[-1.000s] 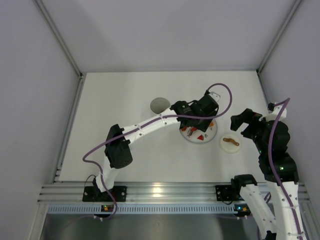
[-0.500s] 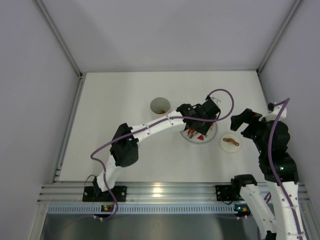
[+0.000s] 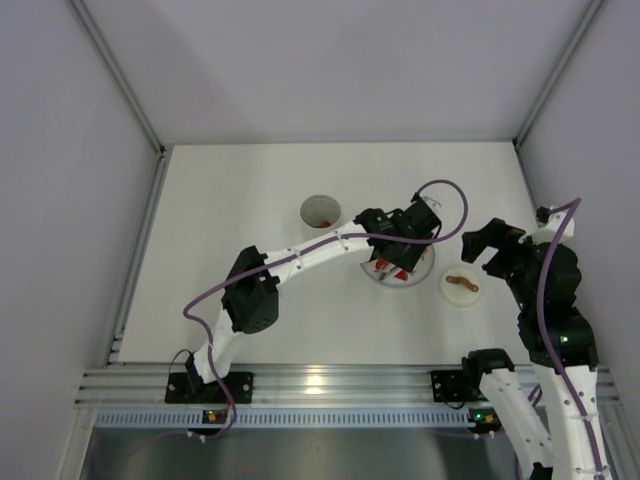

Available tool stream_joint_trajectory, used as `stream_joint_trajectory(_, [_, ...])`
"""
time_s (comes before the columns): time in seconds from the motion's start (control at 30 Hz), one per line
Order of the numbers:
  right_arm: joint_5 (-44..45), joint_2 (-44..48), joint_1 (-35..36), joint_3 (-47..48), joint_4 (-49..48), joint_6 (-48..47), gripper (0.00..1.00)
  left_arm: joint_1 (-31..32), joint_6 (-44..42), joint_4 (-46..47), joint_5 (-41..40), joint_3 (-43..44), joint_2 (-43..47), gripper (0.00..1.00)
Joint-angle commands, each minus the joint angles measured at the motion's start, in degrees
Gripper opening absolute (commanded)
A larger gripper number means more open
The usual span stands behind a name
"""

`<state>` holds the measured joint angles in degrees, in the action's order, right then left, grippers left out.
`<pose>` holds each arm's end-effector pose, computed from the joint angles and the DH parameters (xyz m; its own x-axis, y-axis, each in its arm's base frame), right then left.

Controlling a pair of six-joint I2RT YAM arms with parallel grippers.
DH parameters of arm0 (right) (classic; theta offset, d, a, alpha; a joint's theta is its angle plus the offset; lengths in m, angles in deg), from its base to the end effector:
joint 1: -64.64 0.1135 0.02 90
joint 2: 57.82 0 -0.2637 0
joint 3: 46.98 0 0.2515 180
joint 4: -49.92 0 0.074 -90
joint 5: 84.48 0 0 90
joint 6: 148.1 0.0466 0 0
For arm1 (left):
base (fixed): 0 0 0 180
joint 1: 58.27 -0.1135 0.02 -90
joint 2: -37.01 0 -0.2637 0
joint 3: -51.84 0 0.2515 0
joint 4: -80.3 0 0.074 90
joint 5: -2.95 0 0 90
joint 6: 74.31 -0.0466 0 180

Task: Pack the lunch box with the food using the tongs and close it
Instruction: Pick up the fake food from the plate.

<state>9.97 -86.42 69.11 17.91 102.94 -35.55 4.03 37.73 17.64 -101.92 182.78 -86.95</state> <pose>0.1065 0.0047 0.3539 -0.2664 0.3627 -0.8930 0.1067 0.9319 0.3466 0.2356 -0.4230 0.2645 -0.6517 0.4611 -0.6021 0.5868 0.8096 -0.0151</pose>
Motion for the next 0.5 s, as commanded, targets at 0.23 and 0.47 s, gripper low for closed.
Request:
stream_joint_trajectory(0.23, [0.39,0.47,-0.87,1.64,0.86,-0.57,0.99,0.01,0.55,-0.01,2.22,1.16,1.27,0.55])
stream_joint_trajectory(0.47, [0.39,0.56,-0.87,1.64,1.03,-0.57,0.99,0.01,1.07,-0.8,1.78,1.16,1.09,0.55])
